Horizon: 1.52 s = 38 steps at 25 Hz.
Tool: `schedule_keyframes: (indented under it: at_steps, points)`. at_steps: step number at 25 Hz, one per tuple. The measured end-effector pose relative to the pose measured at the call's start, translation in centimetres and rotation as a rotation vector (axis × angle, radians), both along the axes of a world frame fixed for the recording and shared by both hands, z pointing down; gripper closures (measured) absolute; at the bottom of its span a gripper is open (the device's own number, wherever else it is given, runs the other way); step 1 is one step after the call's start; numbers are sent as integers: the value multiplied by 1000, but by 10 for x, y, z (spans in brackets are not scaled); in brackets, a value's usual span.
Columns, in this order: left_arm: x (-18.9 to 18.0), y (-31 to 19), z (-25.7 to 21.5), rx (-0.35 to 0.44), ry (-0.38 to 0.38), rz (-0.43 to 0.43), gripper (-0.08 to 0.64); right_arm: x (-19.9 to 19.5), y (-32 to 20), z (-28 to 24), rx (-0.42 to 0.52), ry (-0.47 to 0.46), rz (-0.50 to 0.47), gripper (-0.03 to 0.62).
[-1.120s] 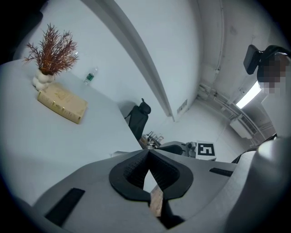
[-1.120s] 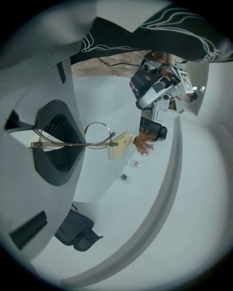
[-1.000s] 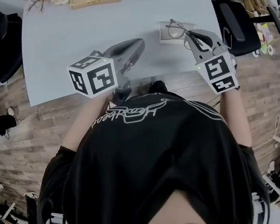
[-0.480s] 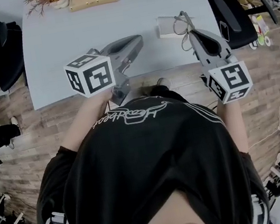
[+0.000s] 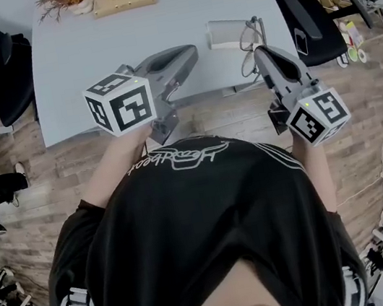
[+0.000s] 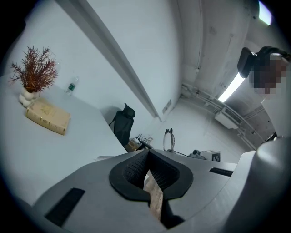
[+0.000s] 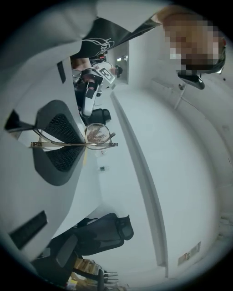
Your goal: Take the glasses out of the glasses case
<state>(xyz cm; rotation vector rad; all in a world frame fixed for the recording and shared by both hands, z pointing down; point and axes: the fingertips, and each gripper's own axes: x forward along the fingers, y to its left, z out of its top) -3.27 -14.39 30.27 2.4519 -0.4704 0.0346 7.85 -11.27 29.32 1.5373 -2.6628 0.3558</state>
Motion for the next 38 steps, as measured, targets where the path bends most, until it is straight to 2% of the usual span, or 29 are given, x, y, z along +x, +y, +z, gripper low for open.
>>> schedule_keyframes:
  at_steps: [15,29,33,38]
  points:
    - [50,120,-15,7,13,36,552,34,120,-16,17,-143,-24,572]
    - [60,239,-22,39,22,17,552,36,231,-21,50,-157,-76,572]
    - [56,252,-23,44,31,-1,552,37,247,-22,63,-145,-71,572]
    - [64,270,-27,54,35,16,552,39,261,-26,79,-132,-68,572]
